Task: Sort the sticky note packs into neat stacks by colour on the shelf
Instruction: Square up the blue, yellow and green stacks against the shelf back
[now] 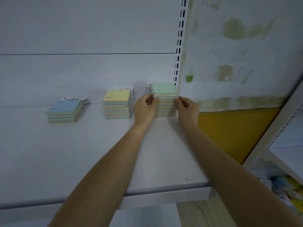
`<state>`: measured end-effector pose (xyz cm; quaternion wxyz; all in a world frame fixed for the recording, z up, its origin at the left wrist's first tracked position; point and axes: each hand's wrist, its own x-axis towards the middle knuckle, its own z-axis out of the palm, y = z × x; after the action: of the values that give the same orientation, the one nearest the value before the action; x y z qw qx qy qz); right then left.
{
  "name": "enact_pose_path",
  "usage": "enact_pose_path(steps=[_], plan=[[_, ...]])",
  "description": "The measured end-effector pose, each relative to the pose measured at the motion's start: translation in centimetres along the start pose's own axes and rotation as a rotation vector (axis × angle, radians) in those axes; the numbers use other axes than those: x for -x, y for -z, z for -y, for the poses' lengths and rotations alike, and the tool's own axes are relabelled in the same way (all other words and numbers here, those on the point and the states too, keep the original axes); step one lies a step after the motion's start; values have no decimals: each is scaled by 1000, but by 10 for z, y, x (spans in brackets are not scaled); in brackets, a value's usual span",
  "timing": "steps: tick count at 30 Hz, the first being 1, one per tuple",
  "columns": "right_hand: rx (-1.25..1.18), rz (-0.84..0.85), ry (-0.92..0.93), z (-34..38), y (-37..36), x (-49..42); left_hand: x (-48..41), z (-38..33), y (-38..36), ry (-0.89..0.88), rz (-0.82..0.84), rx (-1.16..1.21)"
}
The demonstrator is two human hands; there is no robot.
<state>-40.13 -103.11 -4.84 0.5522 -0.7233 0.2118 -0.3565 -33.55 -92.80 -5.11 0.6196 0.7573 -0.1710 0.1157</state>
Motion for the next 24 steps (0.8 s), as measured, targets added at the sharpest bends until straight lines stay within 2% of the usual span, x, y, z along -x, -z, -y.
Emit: enact_pose_path(steps=[4, 9, 17, 24], plan=[[-27, -13, -36, 1, -1, -1, -1, -2, 2, 25, 1, 42], [7, 40, 18, -2, 0, 3, 0, 0, 4, 48, 19, 92], [92, 33, 75, 1, 1, 6, 2, -3, 5, -5, 76, 15], [-13, -7, 82, 3, -1, 5, 2, -7, 5, -51, -39, 24]])
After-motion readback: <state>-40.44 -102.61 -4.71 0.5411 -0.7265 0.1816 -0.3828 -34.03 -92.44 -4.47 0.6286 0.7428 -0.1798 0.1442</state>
